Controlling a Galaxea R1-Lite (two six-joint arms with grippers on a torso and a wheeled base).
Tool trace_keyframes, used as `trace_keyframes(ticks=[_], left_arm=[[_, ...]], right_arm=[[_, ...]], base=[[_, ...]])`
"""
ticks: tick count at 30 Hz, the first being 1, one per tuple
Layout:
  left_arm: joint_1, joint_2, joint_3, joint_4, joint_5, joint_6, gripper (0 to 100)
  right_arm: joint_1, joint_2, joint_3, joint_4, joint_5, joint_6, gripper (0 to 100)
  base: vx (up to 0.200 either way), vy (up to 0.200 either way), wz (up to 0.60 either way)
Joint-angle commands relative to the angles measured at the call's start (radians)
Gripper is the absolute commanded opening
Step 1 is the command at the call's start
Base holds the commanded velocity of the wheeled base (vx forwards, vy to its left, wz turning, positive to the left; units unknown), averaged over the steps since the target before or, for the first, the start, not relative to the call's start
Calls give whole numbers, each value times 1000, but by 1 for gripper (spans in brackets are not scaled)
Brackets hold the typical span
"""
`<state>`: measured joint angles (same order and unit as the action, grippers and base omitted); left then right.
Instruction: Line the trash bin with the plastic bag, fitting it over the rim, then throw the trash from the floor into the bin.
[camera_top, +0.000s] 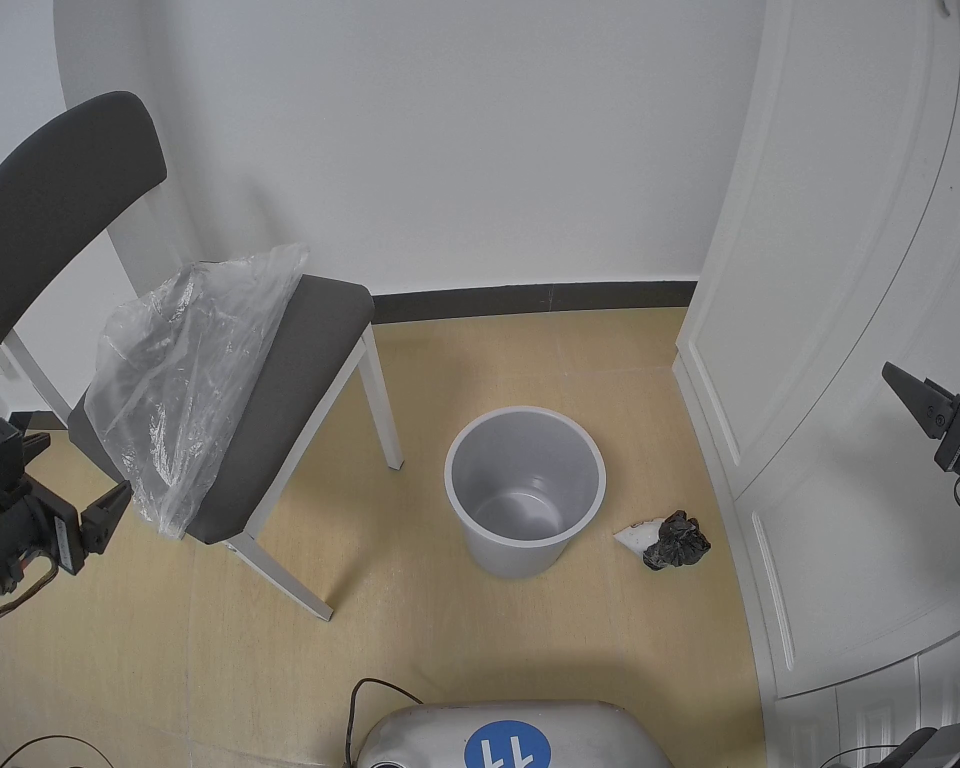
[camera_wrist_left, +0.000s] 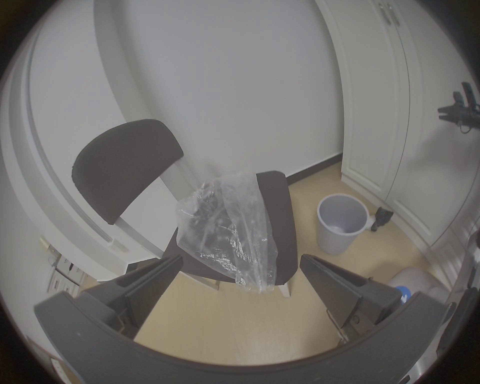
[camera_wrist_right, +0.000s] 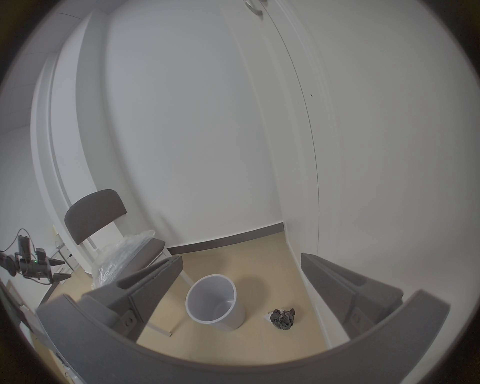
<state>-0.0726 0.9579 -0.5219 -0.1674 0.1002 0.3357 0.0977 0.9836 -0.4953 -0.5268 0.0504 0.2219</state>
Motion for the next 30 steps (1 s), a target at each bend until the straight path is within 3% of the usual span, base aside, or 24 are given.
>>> trace_keyframes(ticks=[1,13,18,30], left_arm=[[-15,165,-47,-3,35,42,100],[-92,412,-53,-149,220,57,100],[-95,450,-53,-152,259,134,100],[-87,533,-61,-153,328,140,100]], right_arm=[[2,4,6,5,2,-1,100],[7,15,27,8,9,-9,100],[22,26,40,5,6,-10,100],[22,30,47,7,9,-12,100]], base=[[0,0,0],[0,0,0],[0,0,0],[0,0,0]])
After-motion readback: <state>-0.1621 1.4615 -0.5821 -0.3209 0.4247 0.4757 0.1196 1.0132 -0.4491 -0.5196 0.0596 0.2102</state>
